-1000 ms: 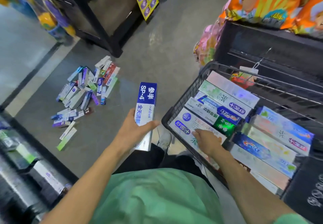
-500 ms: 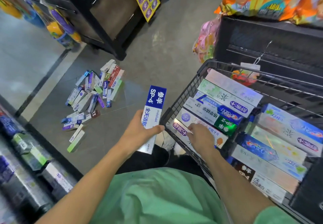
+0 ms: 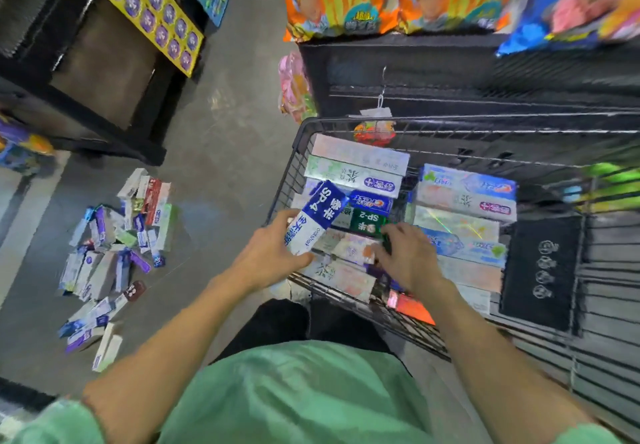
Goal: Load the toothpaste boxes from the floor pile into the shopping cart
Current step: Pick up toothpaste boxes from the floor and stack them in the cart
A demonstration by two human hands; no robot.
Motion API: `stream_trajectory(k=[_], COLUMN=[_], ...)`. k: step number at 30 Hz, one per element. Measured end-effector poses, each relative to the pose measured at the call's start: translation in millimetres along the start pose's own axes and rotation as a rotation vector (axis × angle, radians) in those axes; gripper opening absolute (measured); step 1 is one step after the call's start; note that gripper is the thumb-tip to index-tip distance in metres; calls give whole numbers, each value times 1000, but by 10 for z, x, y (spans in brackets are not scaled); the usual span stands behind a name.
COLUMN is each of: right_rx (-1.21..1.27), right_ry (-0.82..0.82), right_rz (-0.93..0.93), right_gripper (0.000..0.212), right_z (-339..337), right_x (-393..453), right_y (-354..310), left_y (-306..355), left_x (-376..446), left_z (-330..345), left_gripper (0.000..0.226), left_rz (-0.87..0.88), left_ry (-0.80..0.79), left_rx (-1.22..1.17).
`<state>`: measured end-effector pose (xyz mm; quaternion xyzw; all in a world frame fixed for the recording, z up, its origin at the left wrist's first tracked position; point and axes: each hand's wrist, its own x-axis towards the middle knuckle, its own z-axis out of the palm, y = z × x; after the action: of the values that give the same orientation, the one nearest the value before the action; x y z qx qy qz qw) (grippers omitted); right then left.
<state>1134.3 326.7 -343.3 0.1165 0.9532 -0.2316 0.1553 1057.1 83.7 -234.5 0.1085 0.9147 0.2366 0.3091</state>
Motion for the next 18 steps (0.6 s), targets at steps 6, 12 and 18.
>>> stream_trajectory(k=[6,12,18], right_rx=[25,60,58], right_ry=[108,170,173], right_rz=[98,194,238], right_gripper=[35,40,38], right_z=[-429,-654,-622], right_x=[-152,-185,-155], right_y=[161,152,154], left_y=[204,267,110], left_x=[505,1177,1823], left_z=[-34,-36,23], left_gripper=[84,80,80], left_rz=[251,417,479], left_ry=[-89,-172,-174], left_rx=[249,462,665])
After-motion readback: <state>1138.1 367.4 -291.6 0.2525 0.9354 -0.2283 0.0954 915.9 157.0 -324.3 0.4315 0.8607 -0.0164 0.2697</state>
